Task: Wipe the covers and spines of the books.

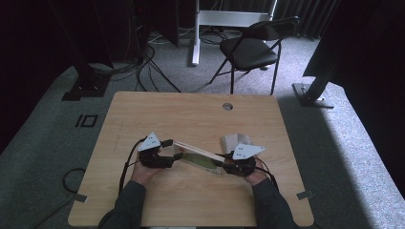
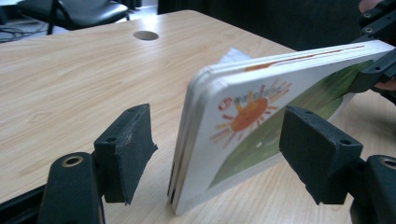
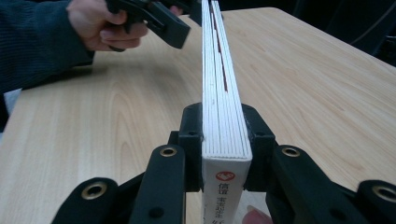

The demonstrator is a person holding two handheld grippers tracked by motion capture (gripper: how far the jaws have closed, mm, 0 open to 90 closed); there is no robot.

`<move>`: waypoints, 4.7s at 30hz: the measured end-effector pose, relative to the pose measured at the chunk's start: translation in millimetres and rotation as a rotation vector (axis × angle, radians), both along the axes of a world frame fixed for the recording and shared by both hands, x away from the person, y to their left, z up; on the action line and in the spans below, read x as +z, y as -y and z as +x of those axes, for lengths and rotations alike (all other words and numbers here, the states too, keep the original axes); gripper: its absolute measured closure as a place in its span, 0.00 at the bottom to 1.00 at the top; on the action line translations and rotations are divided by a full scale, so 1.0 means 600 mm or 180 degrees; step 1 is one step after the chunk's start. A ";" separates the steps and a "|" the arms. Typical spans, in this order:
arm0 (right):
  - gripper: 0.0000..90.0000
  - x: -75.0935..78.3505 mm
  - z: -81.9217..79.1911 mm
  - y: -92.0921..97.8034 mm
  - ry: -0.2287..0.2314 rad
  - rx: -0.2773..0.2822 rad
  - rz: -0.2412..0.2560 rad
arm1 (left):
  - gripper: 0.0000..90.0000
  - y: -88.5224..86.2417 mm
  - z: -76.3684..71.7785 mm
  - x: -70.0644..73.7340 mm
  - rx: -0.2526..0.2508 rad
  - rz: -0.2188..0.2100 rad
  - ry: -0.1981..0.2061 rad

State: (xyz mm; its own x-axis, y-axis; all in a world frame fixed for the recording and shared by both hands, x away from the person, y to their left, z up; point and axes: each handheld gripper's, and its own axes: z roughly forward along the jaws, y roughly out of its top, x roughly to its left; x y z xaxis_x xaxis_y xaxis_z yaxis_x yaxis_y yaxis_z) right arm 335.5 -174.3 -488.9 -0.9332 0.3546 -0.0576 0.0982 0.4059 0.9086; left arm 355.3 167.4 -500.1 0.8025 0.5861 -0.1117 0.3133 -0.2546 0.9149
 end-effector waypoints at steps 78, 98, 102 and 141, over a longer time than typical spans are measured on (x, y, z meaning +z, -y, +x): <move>0.56 -0.018 -0.001 0.035 -0.0026 -0.0413 -0.0183 | 0.74 0.077 -0.030 -0.040 -0.0832 -0.0154 0.0118; 0.56 -0.022 0.000 0.033 -0.0042 -0.0352 -0.0190 | 0.78 0.085 -0.030 -0.067 -0.0916 -0.0382 0.0148; 0.56 -0.023 0.000 0.033 -0.0050 -0.0353 -0.0209 | 0.78 0.089 -0.032 -0.071 -0.0893 -0.0323 0.0158; 0.61 -0.046 0.007 0.011 -0.0375 -0.0374 -0.0475 | 0.86 0.074 -0.049 -0.030 -0.0864 -0.0325 0.0358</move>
State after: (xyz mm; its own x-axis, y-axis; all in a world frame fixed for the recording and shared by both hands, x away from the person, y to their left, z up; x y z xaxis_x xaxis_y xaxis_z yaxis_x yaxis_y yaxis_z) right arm 339.5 -180.9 -516.6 -0.8894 0.4570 -0.0106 0.2546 0.5146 0.8187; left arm 325.9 123.1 -518.4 0.9388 0.3390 -0.0606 0.1418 -0.2199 0.9652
